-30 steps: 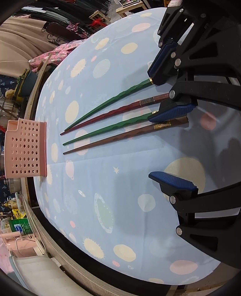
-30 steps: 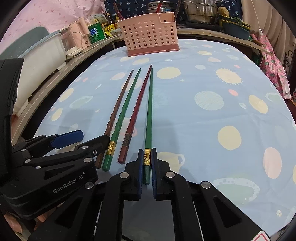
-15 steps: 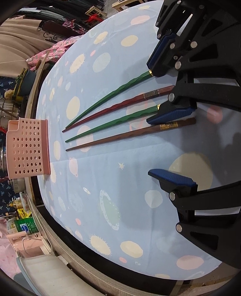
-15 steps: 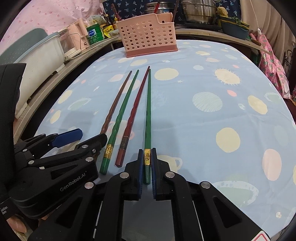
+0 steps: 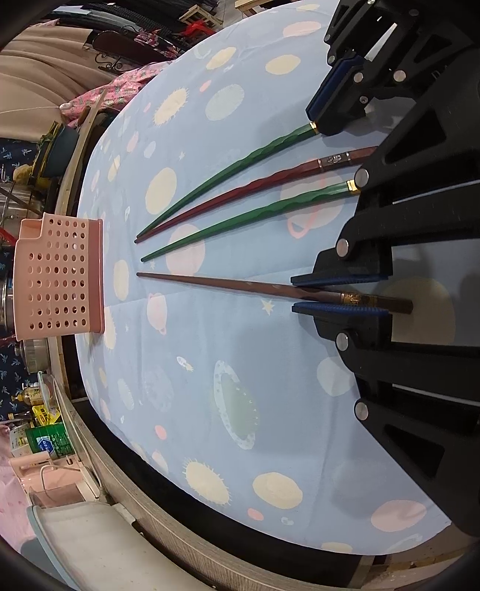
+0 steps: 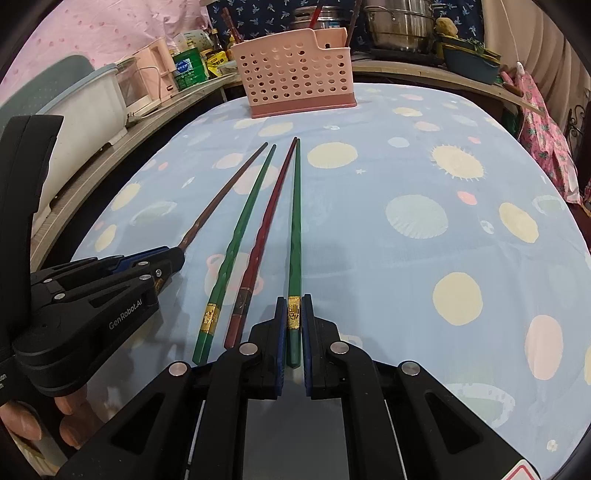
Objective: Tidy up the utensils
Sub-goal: 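Grasp a brown chopstick with the left gripper while the right grasps a green one, then carry both held chopsticks up over the pink basket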
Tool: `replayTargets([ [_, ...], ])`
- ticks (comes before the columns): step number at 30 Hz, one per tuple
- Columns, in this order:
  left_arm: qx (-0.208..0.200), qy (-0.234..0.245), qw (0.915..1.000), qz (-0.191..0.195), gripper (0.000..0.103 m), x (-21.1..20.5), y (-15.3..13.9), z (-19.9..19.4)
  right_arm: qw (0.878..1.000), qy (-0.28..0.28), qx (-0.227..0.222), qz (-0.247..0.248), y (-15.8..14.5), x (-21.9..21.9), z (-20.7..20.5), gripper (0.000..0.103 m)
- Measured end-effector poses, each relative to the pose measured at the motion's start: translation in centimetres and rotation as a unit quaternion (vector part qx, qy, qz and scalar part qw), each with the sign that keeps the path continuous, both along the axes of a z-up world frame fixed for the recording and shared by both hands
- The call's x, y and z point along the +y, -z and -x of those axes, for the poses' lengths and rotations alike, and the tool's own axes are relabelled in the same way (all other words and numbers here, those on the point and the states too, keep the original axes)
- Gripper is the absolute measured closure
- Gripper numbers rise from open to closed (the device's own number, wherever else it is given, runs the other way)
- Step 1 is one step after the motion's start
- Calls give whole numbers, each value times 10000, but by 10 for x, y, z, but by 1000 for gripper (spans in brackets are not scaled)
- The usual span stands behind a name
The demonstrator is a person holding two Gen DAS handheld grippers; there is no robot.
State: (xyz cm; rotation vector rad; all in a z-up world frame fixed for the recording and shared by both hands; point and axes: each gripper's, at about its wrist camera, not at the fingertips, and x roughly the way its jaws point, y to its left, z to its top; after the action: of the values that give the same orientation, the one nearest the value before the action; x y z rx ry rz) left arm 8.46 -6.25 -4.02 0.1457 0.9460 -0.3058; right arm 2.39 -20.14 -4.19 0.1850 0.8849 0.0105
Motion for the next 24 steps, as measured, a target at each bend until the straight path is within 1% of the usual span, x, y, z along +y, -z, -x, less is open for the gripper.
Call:
replayTargets([
  [9, -12, 17, 10000, -49, 95, -1, 1, -2, 10000, -8, -14, -24, 0, 0, -2, 97],
  [16, 143, 0, 9998, 104, 96, 1, -2, -8, 9999, 6, 84, -125, -3, -2, -8, 96],
  [19, 70, -19, 9998, 182, 96, 4, -11, -11, 9996, 89, 12, -275, -11, -8, -11, 96],
  [24, -82, -115, 9993, 344, 96, 10, -35, -21, 9990, 165, -270, -324, -37, -15, -17, 96],
])
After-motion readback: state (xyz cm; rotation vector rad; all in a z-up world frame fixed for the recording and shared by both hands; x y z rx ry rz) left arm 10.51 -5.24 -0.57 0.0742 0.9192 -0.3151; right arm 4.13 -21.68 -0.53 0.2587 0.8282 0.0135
